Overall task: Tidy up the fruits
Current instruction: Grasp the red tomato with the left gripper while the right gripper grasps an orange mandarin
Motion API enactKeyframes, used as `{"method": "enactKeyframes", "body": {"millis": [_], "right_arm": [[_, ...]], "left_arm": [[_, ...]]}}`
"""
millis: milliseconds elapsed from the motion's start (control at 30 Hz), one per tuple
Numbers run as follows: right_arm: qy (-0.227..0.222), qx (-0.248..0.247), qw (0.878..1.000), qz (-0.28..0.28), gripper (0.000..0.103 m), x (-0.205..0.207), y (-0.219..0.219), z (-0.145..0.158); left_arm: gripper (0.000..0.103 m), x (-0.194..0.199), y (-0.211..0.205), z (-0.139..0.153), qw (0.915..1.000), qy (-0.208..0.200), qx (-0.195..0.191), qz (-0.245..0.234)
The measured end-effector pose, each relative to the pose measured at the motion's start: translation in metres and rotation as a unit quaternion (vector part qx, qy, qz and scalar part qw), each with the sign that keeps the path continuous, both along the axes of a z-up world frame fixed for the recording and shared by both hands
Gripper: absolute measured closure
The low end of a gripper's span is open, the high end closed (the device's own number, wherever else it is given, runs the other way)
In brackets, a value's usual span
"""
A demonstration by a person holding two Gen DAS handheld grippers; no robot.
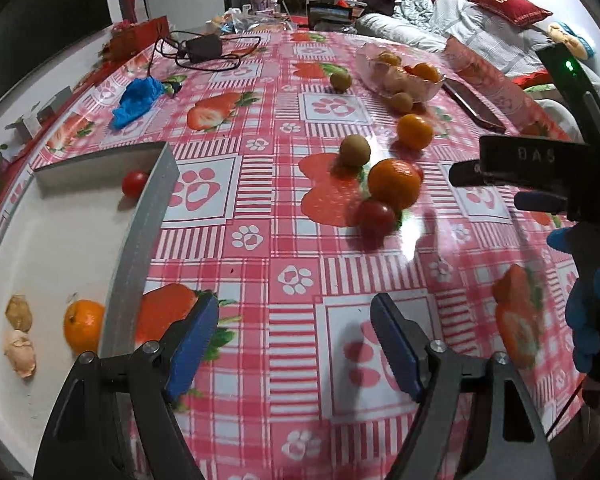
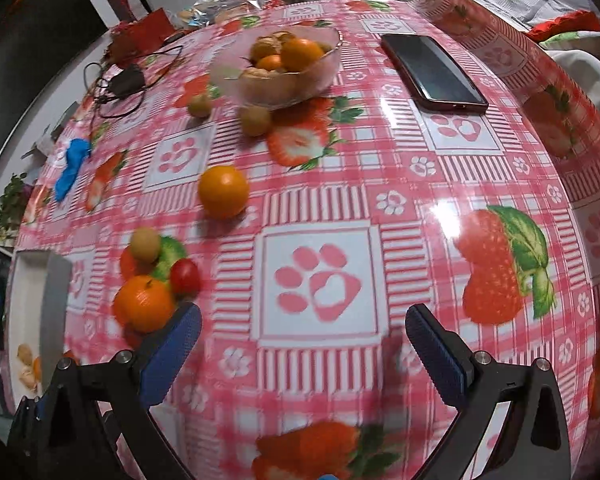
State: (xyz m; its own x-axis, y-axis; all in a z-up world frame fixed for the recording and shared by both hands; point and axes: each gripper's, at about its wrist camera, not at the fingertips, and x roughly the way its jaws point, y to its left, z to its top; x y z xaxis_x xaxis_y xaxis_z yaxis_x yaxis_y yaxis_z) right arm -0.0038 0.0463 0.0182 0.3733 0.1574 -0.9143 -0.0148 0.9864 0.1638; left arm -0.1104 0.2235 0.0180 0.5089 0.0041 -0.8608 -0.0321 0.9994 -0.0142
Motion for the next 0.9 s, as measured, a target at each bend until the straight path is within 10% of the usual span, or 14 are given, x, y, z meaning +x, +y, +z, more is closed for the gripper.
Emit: {"method": "enactKeyframes", "body": {"millis": [467, 700, 900], "right_arm": [[-0.058, -0.05, 0.997, 0.029, 0.001, 0.051, 0.044, -0.007], [-0.084, -0.077, 0.992, 0.053, 0.067, 0.055, 0.053, -0.008], [-0.085, -0.04, 0.994, 0.056, 0.067, 0.035, 0.031, -0.004]], "left_arm": [[0.012, 0.016, 0.005, -0.014, 0.999, -0.039, 0.013, 0.015], [0.01, 0.014, 0.004, -0.015, 0.9988, -0.043, 0.011, 0.023], [0.006, 0.013, 0.006, -0.016, 0.9985, -0.045, 0.011, 0.029]]}}
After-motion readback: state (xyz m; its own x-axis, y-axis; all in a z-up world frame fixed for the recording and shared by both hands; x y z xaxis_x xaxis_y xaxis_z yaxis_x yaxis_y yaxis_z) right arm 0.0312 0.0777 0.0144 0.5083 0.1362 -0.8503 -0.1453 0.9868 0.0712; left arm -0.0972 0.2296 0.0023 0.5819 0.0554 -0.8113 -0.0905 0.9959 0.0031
